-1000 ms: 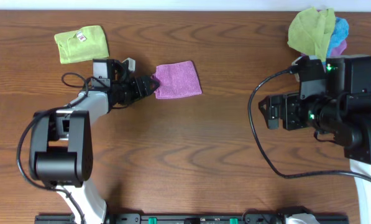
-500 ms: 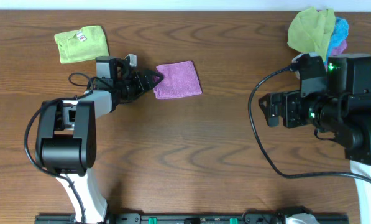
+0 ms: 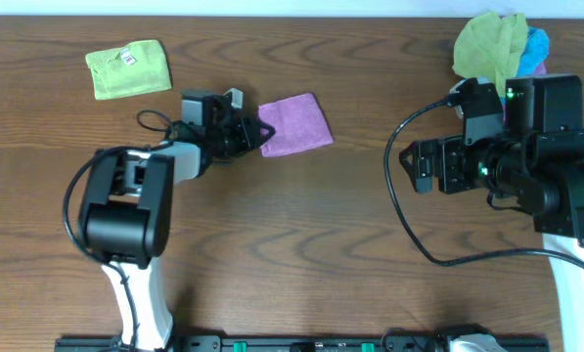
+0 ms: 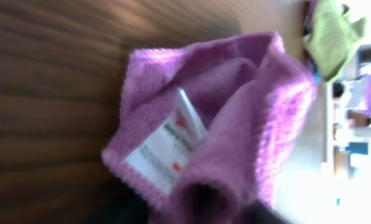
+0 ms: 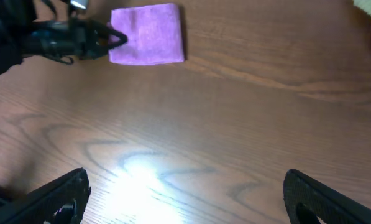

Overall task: Fold the cloth
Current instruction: 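Carry the pink bundle with the left gripper onto the green cloth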

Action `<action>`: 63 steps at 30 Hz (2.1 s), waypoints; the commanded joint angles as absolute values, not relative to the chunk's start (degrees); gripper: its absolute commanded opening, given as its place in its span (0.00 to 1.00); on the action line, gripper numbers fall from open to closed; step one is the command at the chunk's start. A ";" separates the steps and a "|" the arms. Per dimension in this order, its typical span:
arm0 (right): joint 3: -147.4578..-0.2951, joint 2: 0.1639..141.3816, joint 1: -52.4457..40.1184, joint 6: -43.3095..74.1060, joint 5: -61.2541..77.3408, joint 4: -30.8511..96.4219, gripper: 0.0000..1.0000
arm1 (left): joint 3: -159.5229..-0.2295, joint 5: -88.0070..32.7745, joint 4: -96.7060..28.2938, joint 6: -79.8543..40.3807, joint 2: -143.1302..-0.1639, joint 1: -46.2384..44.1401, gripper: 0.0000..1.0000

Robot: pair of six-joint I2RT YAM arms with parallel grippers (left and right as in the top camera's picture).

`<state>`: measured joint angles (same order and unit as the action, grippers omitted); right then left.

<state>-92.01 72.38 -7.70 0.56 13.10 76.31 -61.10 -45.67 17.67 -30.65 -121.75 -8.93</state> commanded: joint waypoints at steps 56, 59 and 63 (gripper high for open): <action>-92.05 77.62 -7.14 0.40 10.33 74.35 0.89 | -125.95 -26.41 -45.67 10.50 -135.35 13.52 0.06; -92.05 77.62 -7.14 0.84 10.35 74.39 0.89 | -125.95 -26.39 -45.41 10.48 -136.38 14.22 0.05; -92.05 77.62 -7.14 0.84 10.33 74.39 0.89 | -125.95 -24.84 -45.78 10.48 -137.53 15.53 0.05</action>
<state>-91.98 77.65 -7.70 -0.23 10.59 74.30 -125.10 -25.30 -45.65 9.47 -136.16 14.17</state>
